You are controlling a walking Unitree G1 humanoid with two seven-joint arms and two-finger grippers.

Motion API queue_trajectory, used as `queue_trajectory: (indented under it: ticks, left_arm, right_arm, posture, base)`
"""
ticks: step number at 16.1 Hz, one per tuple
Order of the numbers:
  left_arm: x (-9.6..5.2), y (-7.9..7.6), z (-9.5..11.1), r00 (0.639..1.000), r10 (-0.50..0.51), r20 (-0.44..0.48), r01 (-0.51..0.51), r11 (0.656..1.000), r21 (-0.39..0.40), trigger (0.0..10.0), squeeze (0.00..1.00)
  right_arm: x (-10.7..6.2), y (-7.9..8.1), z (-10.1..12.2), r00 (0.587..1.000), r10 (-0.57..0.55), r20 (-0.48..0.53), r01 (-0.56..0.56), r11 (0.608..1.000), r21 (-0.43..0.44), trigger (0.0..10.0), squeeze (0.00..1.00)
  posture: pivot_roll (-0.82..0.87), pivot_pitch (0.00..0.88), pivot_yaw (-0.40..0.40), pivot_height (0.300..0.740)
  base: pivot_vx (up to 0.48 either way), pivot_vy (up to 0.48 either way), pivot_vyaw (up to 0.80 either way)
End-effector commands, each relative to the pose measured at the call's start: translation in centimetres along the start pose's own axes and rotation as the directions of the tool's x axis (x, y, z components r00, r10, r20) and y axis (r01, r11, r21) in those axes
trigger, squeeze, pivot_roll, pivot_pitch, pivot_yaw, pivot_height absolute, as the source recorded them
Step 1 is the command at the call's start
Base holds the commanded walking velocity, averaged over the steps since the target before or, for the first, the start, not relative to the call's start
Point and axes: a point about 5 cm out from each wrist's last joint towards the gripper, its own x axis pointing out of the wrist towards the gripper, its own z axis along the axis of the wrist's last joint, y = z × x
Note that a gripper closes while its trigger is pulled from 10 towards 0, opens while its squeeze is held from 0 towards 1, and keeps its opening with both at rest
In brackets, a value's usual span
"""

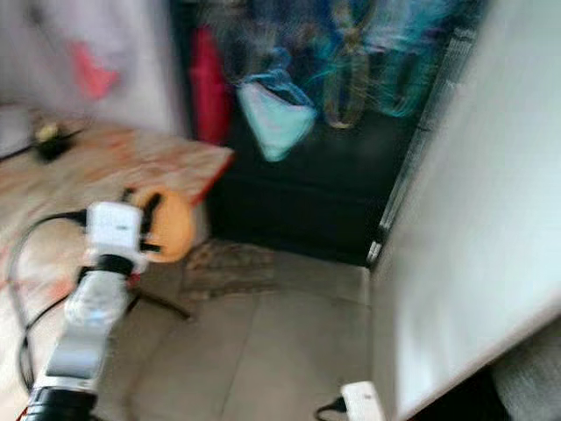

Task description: Restocking fridge

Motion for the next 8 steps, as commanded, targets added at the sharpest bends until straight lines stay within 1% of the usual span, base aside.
queue_trajectory:
  ticks: [1, 3, 8]
  left_arm:
    - [0.12, -0.52, 0.19, 1.0, -0.015, 0.008, 0.015, 1.0, -0.013, 10.0, 0.0]
    - [0.01, -0.55, 0.02, 1.0, -0.01, 0.001, 0.01, 1.0, -0.028, 10.0, 0.0]
    - [-0.08, -0.82, -0.23, 1.0, -0.021, -0.005, 0.021, 0.999, -0.03, 10.0, 0.0]
  right_arm:
    - [-0.11, -0.57, -0.22, 1.0, -0.013, -0.01, 0.013, 1.0, -0.004, 10.0, 0.0]
    - [-0.12, -0.59, -0.25, 1.0, -0.01, -0.013, 0.01, 1.0, -0.01, 10.0, 0.0]
    - [-0.13, -0.6, -0.31, 1.0, -0.01, -0.018, 0.009, 1.0, -0.012, 10.0, 0.0]
  posture:
    - [0.0, 0.0, 0.016, 0.74]
    - [0.01, 0.0, 0.014, 0.74]
    - [-0.01, 0.0, 0.017, 0.74]
  base:
    - [0.0, 0.0, -0.8]
    - [0.0, 0.0, -0.8]
    - [0.0, 0.0, -0.8]
